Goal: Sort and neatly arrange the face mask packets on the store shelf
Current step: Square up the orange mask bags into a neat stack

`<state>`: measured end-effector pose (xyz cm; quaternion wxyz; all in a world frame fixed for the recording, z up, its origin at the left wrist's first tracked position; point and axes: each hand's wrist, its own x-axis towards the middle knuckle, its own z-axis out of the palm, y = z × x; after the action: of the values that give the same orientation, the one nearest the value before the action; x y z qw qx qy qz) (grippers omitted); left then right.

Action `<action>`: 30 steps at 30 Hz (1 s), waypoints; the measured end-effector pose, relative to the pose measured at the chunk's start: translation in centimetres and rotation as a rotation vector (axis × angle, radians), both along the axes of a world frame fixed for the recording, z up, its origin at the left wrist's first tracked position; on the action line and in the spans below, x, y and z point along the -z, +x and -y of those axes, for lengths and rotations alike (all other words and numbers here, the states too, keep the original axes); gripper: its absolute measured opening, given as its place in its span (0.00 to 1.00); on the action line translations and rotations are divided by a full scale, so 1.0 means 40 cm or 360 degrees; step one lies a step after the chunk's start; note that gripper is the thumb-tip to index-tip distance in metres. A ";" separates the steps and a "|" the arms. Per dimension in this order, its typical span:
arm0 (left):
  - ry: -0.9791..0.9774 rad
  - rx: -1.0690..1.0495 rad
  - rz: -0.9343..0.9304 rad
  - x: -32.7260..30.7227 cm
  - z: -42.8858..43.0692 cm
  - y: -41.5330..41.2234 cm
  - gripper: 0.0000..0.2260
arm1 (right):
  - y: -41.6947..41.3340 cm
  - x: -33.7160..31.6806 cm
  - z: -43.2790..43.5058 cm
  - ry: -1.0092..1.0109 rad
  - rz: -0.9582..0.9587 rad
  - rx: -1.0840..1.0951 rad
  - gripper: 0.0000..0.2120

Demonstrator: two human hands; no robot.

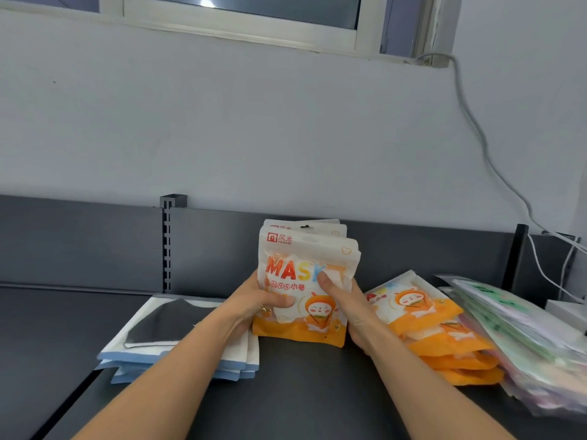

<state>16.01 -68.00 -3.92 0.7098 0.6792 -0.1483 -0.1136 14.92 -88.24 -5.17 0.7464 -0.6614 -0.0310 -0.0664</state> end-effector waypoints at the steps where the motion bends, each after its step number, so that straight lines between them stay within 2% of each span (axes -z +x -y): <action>1: -0.0009 0.0001 0.0006 0.000 0.001 0.002 0.26 | 0.000 0.001 0.001 -0.0003 0.0019 0.0004 0.50; 4: -0.0040 -0.0113 0.0037 -0.008 0.012 0.012 0.27 | 0.013 -0.007 0.004 0.0050 0.0062 0.0031 0.49; 8: -0.0060 -0.0098 -0.0011 -0.002 0.016 0.019 0.28 | 0.029 -0.009 -0.002 0.0176 -0.0023 0.0035 0.58; 12: -0.0078 -0.0093 -0.0038 0.000 0.016 0.021 0.27 | 0.046 -0.007 -0.003 0.0170 -0.0131 0.0162 0.68; 17: -0.0150 -0.0132 -0.0043 0.006 0.016 0.032 0.28 | 0.082 0.013 0.000 0.0042 -0.0170 0.0251 0.59; 21: -0.0192 -0.0145 0.0048 0.010 0.005 0.033 0.30 | 0.036 -0.017 -0.029 -0.0131 -0.0132 0.0441 0.66; 22: -0.0157 -0.0112 0.0070 0.009 0.000 0.032 0.30 | 0.024 -0.023 -0.036 -0.0180 -0.0125 0.0458 0.65; 25: 0.0077 0.0077 0.0080 0.009 -0.014 0.026 0.29 | -0.002 -0.024 -0.044 -0.0158 -0.0203 0.0357 0.48; 26: 0.0187 0.0091 0.0089 0.007 -0.018 0.025 0.29 | -0.004 -0.024 -0.038 -0.0156 -0.0209 0.0325 0.46; 28: 0.0371 0.0044 0.0147 0.007 -0.021 0.025 0.33 | -0.002 -0.021 -0.029 -0.0143 -0.0200 0.0249 0.52; 30: 0.0429 -0.0014 0.0194 0.014 -0.021 0.033 0.37 | 0.001 -0.012 -0.017 -0.0115 -0.0175 0.0147 0.59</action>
<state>17.34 -67.15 -4.48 0.6023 0.7746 -0.1715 -0.0880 14.96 -87.55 -4.68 0.7189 -0.6912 0.0382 -0.0630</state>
